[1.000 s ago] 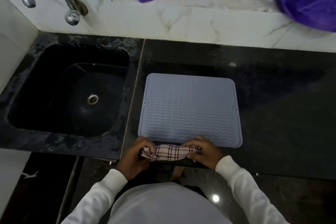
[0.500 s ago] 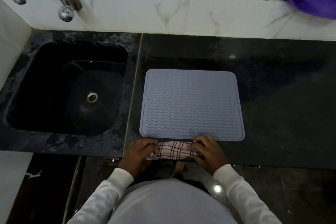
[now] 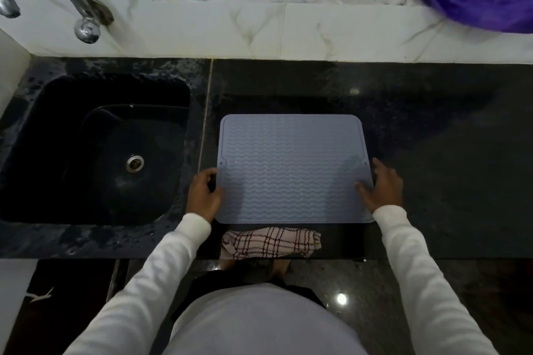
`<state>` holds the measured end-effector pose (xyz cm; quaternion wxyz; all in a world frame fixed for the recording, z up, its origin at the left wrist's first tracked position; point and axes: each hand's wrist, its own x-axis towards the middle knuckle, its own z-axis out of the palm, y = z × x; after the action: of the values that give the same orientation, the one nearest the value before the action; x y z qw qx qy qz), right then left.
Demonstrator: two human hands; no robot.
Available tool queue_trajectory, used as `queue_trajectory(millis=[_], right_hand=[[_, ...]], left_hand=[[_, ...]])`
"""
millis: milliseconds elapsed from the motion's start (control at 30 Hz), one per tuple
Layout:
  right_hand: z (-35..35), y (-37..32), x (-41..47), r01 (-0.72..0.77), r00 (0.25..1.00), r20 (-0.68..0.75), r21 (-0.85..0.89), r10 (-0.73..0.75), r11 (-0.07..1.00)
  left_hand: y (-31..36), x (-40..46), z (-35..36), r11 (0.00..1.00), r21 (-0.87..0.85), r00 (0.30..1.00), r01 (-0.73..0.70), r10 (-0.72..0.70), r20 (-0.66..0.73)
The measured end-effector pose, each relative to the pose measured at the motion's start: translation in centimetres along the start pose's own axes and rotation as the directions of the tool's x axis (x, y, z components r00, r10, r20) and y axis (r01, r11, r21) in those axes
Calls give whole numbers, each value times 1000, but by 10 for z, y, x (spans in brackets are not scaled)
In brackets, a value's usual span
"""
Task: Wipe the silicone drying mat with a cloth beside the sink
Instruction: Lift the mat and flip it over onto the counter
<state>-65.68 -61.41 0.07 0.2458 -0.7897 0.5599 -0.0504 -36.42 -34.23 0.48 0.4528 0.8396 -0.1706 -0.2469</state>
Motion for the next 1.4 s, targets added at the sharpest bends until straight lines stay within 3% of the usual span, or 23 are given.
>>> queue_trajectory(millis=[100, 200, 300, 400, 567, 700, 767, 833, 900, 1000, 1267, 1400], right_hand=[[2, -12, 15, -202, 978, 38, -31, 203, 979], [5, -21, 27, -319, 948, 33, 88, 317, 944], [2, -23, 37, -339, 941, 76, 241, 331, 909], [0, -22, 36, -267, 963, 27, 250, 269, 931], [-15, -34, 4, -94, 996, 44, 356, 83, 930], [-20, -33, -1, 29, 1000, -12, 437, -26, 899], [-19, -32, 3, 153, 988, -53, 414, -143, 898], [-22, -36, 7, 221, 975, -67, 431, -213, 875], [-29, -42, 15, 231, 972, -62, 449, -228, 863], [-41, -54, 26, 202, 975, -23, 518, -222, 831], [-68, -90, 68, 196, 970, -16, 639, -242, 743], [-76, -111, 96, 214, 968, -42, 663, -249, 718]], left_hand=[[7, 32, 14, 996, 59, 997, 69, -71, 29], [17, 49, 18, 982, -20, 982, 189, -189, 12], [23, 49, 20, 992, 25, 992, 126, -126, -5], [17, 37, 27, 979, 205, 1000, -12, 11, 5], [18, 18, 30, 984, 131, 992, -118, 121, -19], [28, 20, 23, 992, -125, 994, 6, -20, -108], [35, 21, 20, 970, -240, 998, 42, -50, -27], [41, 27, 15, 969, -236, 993, 76, -52, 106], [48, 35, 9, 978, -188, 970, 93, -46, 239], [61, 42, 2, 975, -206, 955, 83, -19, 297], [96, 81, -25, 887, -462, 967, 15, 105, 233], [115, 116, -42, 864, -502, 965, -40, 163, 203]])
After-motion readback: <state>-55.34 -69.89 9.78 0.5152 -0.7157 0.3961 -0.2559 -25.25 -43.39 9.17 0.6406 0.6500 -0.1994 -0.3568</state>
